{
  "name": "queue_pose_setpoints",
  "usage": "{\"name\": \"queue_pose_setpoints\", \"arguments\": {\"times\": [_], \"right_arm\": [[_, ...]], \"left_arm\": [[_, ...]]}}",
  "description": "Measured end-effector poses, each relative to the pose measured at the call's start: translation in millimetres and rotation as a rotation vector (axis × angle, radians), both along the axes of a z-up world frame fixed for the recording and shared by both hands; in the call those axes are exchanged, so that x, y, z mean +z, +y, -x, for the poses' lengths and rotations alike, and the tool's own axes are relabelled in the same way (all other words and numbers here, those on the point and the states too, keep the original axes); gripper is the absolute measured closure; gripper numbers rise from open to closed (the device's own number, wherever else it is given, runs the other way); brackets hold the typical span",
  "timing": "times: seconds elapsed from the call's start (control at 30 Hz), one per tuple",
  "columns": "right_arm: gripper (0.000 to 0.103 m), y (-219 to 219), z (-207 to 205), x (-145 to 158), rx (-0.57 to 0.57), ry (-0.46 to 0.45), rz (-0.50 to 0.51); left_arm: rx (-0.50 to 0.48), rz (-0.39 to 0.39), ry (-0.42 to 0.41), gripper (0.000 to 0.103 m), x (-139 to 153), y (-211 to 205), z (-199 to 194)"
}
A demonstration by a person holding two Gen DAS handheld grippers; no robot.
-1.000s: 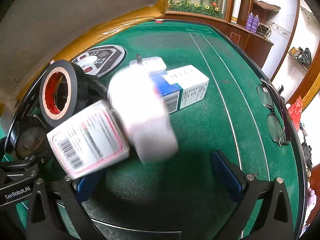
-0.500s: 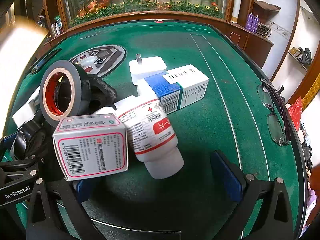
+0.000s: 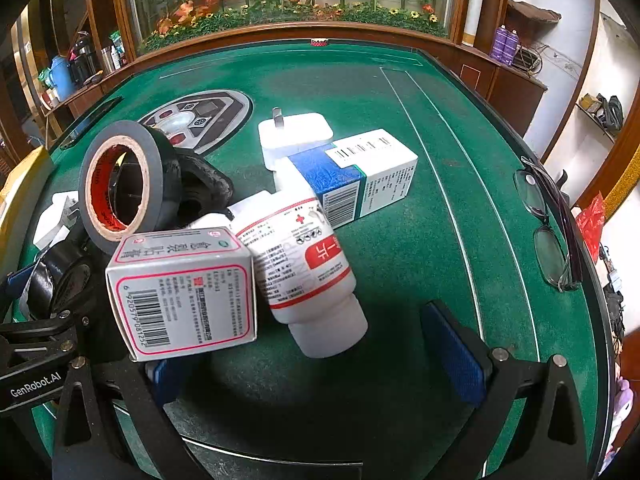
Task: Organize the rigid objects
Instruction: 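Move left tool to white bottle while right tool approaches pink medicine box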
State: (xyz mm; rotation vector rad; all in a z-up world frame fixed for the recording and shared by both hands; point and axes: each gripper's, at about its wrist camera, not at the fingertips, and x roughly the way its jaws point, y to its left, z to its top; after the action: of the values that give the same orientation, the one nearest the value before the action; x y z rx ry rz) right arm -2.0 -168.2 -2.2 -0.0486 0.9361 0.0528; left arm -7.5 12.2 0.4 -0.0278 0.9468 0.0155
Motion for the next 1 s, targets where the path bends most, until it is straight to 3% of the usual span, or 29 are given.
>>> {"name": "queue_pose_setpoints", "arguments": {"times": [0.43, 0.5, 0.6, 0.77, 0.87, 1.0], "right_arm": [[0.000, 0.1, 0.1, 0.0, 0.000, 0.001, -0.001], [0.000, 0.9, 0.6, -0.2, 0.036, 0.007, 0.003], [0.000, -0.8, -4.2, -0.1, 0.180, 0.067, 0.009], [0.000, 1.3, -7.8, 0.7, 0.281, 0.182, 0.035], [0.000, -4.9, 2.3, 4.6, 0.330, 0.275, -0.054], [0.005, -22.7, 33.2, 17.1, 0.373, 0.248, -0.151]], "left_arm": [[0.000, -0.001, -0.007, 0.000, -0.1, -0.8, -0.1], [0.002, 0.000, -0.008, 0.000, -0.1, -0.8, 0.0], [0.004, -0.003, -0.012, 0.000, -0.2, -5.9, -1.2], [-0.077, 0.018, 0.066, 0.000, 1.2, -3.2, -2.9], [-0.128, 0.029, 0.110, 0.002, 4.4, -3.5, 5.9], [-0.181, 0.136, 0.029, 0.003, 15.1, 2.2, 34.9]]}}
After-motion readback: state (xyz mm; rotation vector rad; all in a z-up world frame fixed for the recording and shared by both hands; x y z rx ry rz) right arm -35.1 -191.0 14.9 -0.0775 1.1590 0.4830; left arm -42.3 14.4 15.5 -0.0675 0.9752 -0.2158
